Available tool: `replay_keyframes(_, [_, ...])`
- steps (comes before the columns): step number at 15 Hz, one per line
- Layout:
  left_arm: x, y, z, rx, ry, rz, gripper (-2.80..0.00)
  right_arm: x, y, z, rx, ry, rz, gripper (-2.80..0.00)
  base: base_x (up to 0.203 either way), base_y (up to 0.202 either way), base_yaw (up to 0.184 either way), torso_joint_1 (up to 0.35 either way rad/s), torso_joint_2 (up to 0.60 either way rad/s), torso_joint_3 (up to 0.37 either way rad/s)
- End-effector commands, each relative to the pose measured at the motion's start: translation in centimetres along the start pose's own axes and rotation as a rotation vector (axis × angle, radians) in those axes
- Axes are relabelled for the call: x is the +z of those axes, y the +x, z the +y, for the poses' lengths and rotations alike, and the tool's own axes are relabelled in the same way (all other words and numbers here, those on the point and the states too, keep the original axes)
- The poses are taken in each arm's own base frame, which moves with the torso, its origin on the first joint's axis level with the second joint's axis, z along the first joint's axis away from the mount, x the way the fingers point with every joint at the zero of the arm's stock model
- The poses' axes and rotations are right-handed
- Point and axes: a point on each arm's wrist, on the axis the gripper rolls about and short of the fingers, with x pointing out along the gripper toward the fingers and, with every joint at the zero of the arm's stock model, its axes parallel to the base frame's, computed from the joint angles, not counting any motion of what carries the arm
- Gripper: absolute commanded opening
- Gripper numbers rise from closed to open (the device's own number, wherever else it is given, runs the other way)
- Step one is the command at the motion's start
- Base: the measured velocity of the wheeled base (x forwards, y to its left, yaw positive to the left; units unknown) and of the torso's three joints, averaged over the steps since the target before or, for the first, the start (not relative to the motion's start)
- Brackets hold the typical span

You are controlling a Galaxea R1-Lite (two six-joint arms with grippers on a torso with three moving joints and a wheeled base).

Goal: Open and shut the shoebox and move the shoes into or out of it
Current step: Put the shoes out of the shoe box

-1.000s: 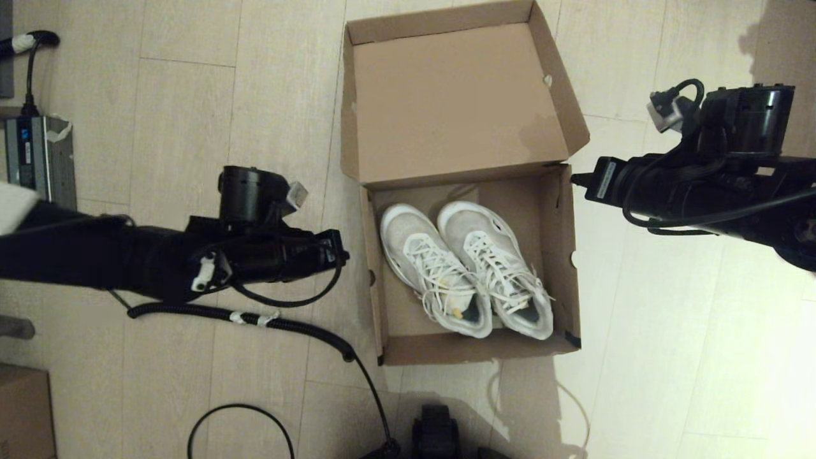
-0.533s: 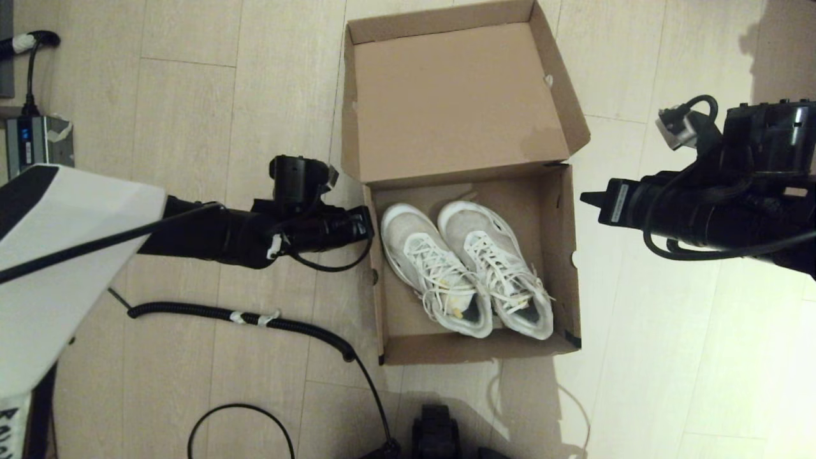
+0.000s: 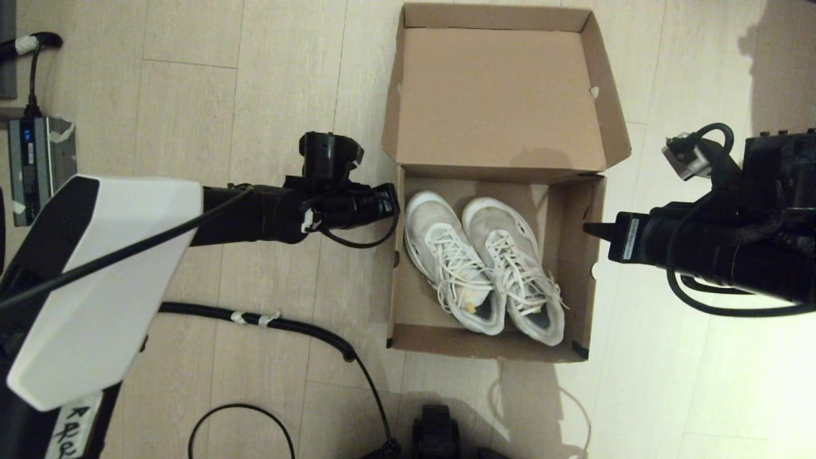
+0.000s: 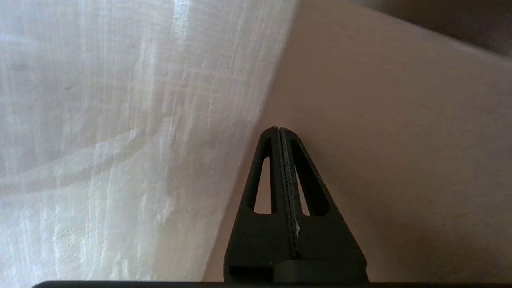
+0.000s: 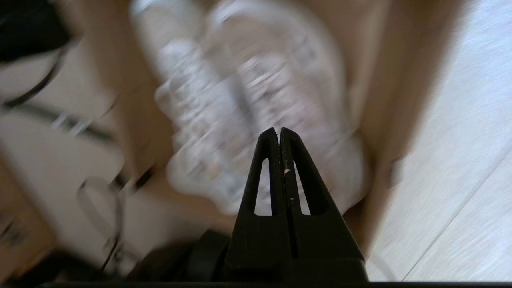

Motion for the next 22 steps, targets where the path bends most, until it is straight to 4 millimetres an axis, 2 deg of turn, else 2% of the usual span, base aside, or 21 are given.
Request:
replay_keyframes(1, [0.7,-1.1,-0.1,0.018,-0.003,-0.017,-2.8,0.1,-2.8,1.5,0.058,-0.011,-0.004,-2.8,0.0,0.0,0.0,0.0,0.0,0.0])
replay_keyframes(3, [2.8,-3.8,0.5,0.051,-0.009,-0.059,-2.8,-2.4,-4.7,2.8,0.109,-0.042,0.129,-2.8,0.0,0.0,0.0,0.0,0.0,0.0])
replay_keyframes(6, [4.5,-7.7,3.4,0.134,-0.022,-0.085,-2.8,-6.1,-4.4,2.4,0.104,-0.142,0.264,-2.8,0.0,0.0,0.0,0.0,0.0,0.0])
replay_keyframes(7, [4.9,-8.8,4.6,0.165,-0.02,-0.093,-2.8,-6.8,-3.9,2.5,0.109,-0.15,0.279,0.0,0.0,0.0,0.0,0.0,0.0,0.0])
replay_keyframes(9, [5.4,-9.9,6.2,0.205,-0.027,-0.109,-2.8,-8.1,-3.1,2.4,0.117,-0.16,0.283,0.0,0.0,0.0,0.0,0.0,0.0,0.0])
replay_keyframes(14, [5.7,-9.7,6.4,0.192,-0.023,-0.157,-2.8,-11.3,1.0,2.0,0.104,-0.178,0.286,0.0,0.0,0.0,0.0,0.0,0.0,0.0])
replay_keyframes(17, [5.0,-9.8,7.1,0.199,-0.025,-0.164,-2.8,-14.4,3.9,2.0,0.054,-0.256,0.249,0.0,0.0,0.0,0.0,0.0,0.0,0.0])
replay_keyframes(22, [5.2,-10.1,7.5,0.206,-0.03,-0.18,-2.8,-18.3,6.9,2.4,0.017,-0.312,0.204,0.0,0.0,0.0,0.0,0.0,0.0,0.0])
